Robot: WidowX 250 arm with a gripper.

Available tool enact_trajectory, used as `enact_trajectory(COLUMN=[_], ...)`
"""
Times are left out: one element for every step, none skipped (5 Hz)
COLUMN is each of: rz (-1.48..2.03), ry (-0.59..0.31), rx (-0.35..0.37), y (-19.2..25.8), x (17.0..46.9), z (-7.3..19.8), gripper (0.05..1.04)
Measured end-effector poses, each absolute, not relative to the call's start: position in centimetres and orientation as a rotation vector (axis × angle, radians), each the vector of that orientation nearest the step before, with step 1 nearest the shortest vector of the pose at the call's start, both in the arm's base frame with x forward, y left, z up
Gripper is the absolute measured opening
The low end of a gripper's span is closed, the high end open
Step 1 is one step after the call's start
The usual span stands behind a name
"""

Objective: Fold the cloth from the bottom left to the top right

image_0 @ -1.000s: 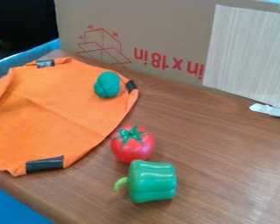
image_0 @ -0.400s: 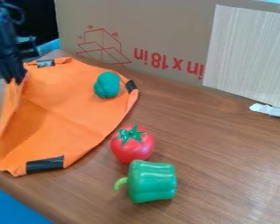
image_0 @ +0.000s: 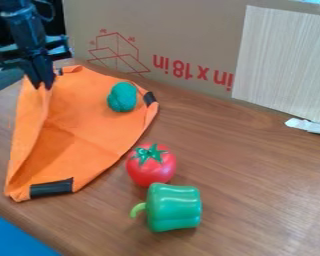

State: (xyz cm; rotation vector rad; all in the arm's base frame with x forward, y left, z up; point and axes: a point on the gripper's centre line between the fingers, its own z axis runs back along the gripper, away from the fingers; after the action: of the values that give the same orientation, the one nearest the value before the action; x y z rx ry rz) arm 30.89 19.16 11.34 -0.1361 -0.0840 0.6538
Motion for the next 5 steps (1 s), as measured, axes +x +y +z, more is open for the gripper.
enact_trajectory(rz=[0.617,0.592,0.571,0.556,0.556], ry=[-0.098,-0.109,-0.121,-0.126,-0.138], rx=[-0.135,-0.138,-0.139,-0.123,-0.107], y=[17.2,15.3,13.2,10.2,8.6], x=[32.5,34.0,35.3,36.4,37.1], z=[11.8,12.5,12.9,12.4,12.0], gripper=[0.062,0.062,0.062,0.062,0.062])
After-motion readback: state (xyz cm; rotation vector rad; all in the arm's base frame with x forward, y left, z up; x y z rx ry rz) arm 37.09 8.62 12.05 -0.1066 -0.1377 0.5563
